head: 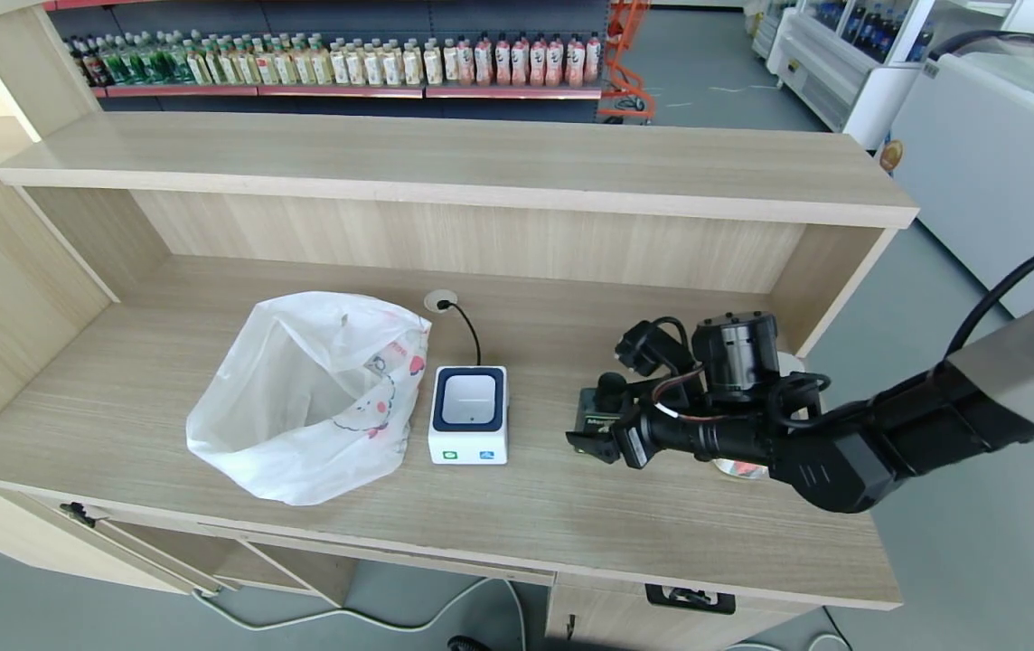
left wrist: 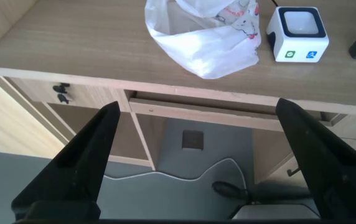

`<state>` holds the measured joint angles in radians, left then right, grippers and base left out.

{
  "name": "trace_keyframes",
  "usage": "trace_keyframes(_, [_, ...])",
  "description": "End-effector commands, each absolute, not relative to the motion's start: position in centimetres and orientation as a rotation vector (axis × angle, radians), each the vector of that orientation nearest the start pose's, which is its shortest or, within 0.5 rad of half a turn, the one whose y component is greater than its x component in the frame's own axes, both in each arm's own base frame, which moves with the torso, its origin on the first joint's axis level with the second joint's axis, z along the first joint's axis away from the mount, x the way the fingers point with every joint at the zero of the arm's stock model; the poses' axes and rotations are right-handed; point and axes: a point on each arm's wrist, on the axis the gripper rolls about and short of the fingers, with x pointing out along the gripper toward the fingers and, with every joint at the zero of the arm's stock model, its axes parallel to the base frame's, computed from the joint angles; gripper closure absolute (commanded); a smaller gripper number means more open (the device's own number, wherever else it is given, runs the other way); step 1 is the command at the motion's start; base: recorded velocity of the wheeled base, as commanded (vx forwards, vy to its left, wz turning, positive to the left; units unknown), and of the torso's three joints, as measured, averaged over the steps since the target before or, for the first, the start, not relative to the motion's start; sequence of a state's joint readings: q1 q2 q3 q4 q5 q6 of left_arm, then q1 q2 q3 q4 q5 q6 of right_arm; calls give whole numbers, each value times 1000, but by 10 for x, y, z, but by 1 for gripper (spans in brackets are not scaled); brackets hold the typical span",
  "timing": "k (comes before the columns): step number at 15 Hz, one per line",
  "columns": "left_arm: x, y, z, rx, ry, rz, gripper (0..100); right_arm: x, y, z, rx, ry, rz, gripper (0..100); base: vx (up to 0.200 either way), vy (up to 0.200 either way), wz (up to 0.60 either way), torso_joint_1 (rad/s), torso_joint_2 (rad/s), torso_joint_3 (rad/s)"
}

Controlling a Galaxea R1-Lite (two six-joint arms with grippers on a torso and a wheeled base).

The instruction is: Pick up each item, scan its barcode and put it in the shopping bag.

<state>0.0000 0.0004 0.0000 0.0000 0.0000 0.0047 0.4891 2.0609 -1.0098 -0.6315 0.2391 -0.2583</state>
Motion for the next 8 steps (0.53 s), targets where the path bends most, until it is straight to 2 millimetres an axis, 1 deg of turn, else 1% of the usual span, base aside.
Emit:
trace_keyframes(1, [-23, 0, 75, 5, 0, 0, 0, 347, 191, 98, -314, 331, 775, 0, 0, 0, 0, 0, 0, 0])
trace_keyframes(8, [-23, 0, 75, 5, 0, 0, 0, 367, 202, 90, -388, 282, 785, 0, 0, 0, 0, 0, 0, 0])
